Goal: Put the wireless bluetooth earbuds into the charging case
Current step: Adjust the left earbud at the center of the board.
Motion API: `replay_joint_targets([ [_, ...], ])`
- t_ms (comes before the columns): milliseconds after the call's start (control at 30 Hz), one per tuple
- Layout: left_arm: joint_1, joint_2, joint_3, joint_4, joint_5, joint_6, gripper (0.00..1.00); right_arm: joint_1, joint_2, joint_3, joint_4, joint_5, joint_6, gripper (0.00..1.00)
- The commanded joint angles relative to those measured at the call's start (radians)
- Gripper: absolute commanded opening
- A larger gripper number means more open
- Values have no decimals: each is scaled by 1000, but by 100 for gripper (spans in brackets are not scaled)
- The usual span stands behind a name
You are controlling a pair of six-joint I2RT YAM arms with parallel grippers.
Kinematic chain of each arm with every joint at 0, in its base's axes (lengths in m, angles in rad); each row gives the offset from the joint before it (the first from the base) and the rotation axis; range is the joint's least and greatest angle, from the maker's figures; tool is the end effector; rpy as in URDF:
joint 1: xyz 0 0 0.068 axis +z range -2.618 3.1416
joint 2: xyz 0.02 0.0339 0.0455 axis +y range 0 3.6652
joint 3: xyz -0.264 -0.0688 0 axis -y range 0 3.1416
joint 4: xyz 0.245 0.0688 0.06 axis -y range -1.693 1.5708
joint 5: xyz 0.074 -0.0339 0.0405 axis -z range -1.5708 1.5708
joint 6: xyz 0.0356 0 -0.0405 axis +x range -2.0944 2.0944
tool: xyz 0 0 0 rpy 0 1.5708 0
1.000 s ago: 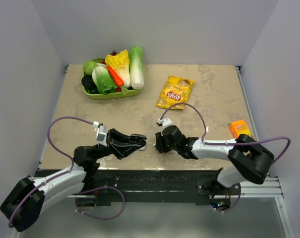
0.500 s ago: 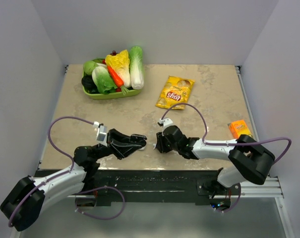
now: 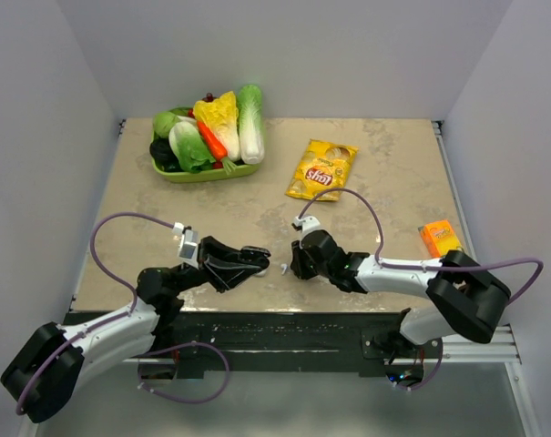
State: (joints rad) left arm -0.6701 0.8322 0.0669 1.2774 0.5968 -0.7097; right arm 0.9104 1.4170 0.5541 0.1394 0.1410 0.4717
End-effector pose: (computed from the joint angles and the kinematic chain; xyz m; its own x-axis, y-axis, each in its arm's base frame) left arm 0.1057 -0.1093 0.2329 -0.2936 -0.4550 -0.8407 0.9312 0.0627 -0.3591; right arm 0.1673 0.2073 0.1549 -0.6877 -0.1520 -0.7099 -0.4544 0.8527 0.2577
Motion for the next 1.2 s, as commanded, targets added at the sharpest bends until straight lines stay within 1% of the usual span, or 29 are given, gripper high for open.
replay_joint_targets([
  [0, -8, 4, -1, 214, -14, 39, 0, -4, -20, 17, -60, 55, 1, 18],
  [67, -8, 7, 2, 215, -14, 38, 0, -4, -21, 17, -64, 55, 1, 14],
  [267, -8, 7, 1, 215, -14, 36, 0, -4, -24, 21, -80, 58, 10, 7],
  [433, -9, 2, -3, 215, -15, 36, 0, -4, -29, 36, -121, 78, 21, 0],
  [567, -11, 2, -3, 214, -19, 38, 0, -4, -33, 55, -158, 98, 27, 0],
  [767, -13, -2, -7, 215, -23, 38, 0, -4, -35, 66, -166, 98, 30, 0],
  [833, -13, -2, -7, 215, -23, 38, 0, -4, -35, 66, -166, 89, 30, 8],
  [867, -13, -2, -9, 215, -23, 38, 0, -4, -38, 66, -162, 88, 30, 14],
  [967, -14, -5, -12, 215, -26, 39, 0, -4, -44, 67, -162, 83, 33, 26],
  [1067, -16, -5, -13, 215, -25, 39, 0, -4, -55, 69, -164, 86, 31, 34],
  [1167, -14, -7, -13, 215, -29, 39, 0, -4, -62, 70, -164, 88, 31, 37],
])
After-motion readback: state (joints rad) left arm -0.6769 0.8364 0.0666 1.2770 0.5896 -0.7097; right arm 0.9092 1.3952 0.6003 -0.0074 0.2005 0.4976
